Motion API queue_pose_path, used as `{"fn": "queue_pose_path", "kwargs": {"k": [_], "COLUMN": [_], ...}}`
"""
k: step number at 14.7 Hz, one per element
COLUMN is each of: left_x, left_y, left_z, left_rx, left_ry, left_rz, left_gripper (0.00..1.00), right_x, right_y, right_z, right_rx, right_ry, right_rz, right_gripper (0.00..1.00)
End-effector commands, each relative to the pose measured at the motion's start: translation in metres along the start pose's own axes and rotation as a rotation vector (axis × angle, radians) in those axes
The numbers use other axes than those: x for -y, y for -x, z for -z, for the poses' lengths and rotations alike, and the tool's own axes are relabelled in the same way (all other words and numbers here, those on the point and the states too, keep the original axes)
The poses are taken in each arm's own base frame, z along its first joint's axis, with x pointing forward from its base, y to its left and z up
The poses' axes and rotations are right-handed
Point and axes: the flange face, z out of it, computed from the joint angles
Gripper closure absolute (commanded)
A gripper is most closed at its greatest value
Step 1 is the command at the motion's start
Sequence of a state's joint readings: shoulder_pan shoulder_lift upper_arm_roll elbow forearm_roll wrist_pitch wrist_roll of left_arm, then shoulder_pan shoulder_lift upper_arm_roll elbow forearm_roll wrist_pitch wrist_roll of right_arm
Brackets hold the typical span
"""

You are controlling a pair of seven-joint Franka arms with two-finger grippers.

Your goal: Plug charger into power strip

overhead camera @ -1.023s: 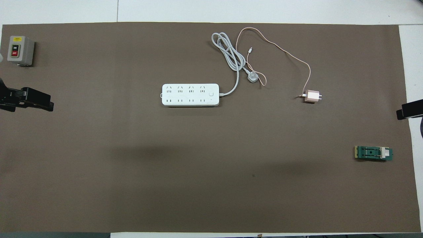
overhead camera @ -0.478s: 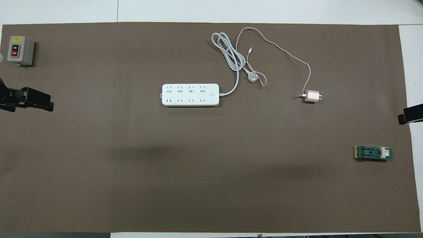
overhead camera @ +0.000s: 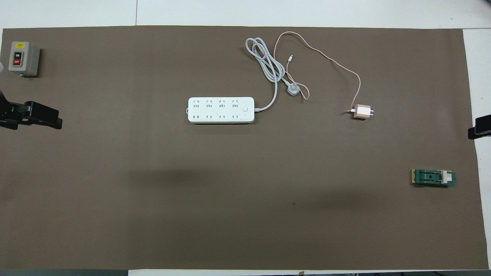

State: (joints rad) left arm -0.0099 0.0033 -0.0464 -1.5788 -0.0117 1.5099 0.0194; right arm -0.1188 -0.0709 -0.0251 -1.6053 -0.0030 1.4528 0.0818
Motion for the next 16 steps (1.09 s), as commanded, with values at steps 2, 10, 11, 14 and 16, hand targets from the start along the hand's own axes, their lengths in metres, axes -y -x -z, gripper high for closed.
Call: {"fn": "queue_pose_path", "kwargs": {"k": [2,10,11,14,16], "left_x": [0.000,0.000,0.000,0.000,0.000], "left_y": [0.009,0.009,0.009,0.009,0.009], "left_z": [0.001,0.001,0.001,0.001,0.001], "left_rx": [0.008,0.008,0.008,0.008,0.008], "left_ry": [-0.016,-0.016,-0.016,-0.016,-0.016], "left_rz": [0.009,0.009,0.009,0.009,0.009], "left_gripper": [0.00,0.00,0.00,0.00,0.00], "right_x": [-0.007,0.004,0.002,-0.009,-0.012], "right_y": [-0.020,-0.086,-0.096,-0.115,-0.126], "right_z": [-0.023,-0.097,-0.111,-0.137,-0.153], "right_rx": [0.028,0.131,0.141,0.190,0.234], "right_ry": [-0.101,-0.309,-0.318,-0.407,-0.458], "right_rz": [-0.207,-0.660,-0.702,-0.822,-0.959], "right_gripper": [0.00,0.00,0.00,0.00,0.00]}}
